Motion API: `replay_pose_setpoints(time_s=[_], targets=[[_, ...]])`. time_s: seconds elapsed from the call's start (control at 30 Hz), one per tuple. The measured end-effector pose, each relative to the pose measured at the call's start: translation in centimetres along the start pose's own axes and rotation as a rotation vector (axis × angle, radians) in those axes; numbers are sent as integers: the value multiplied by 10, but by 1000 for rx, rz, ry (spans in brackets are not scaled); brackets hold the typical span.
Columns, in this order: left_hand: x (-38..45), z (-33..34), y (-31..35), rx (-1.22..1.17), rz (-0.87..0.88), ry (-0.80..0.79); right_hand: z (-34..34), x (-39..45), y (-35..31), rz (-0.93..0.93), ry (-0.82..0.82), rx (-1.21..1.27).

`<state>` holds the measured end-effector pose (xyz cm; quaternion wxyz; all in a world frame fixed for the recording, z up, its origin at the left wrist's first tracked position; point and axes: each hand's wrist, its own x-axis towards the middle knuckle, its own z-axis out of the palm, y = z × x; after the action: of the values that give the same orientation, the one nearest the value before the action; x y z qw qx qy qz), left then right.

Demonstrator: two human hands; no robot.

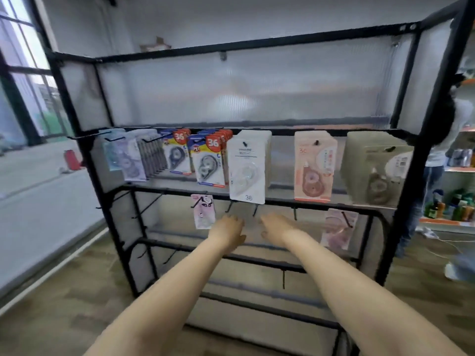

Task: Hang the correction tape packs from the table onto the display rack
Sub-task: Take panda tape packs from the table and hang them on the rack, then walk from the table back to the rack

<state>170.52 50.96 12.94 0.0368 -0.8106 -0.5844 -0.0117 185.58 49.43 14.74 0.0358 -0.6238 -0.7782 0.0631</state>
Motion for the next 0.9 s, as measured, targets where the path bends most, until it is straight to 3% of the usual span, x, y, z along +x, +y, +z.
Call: replay_pose_setpoints(time_s=[0.2, 0.47, 0.9], targets=[[-109, 2, -173, 189, -289, -46, 40, 45, -200, -292, -33, -163], [-301, 6, -391, 170, -725, -195, 98, 56, -488, -740, -11, -151], [-527, 26, -602, 91, -1310, -261, 174, 32, -830, -1257, -138, -130]])
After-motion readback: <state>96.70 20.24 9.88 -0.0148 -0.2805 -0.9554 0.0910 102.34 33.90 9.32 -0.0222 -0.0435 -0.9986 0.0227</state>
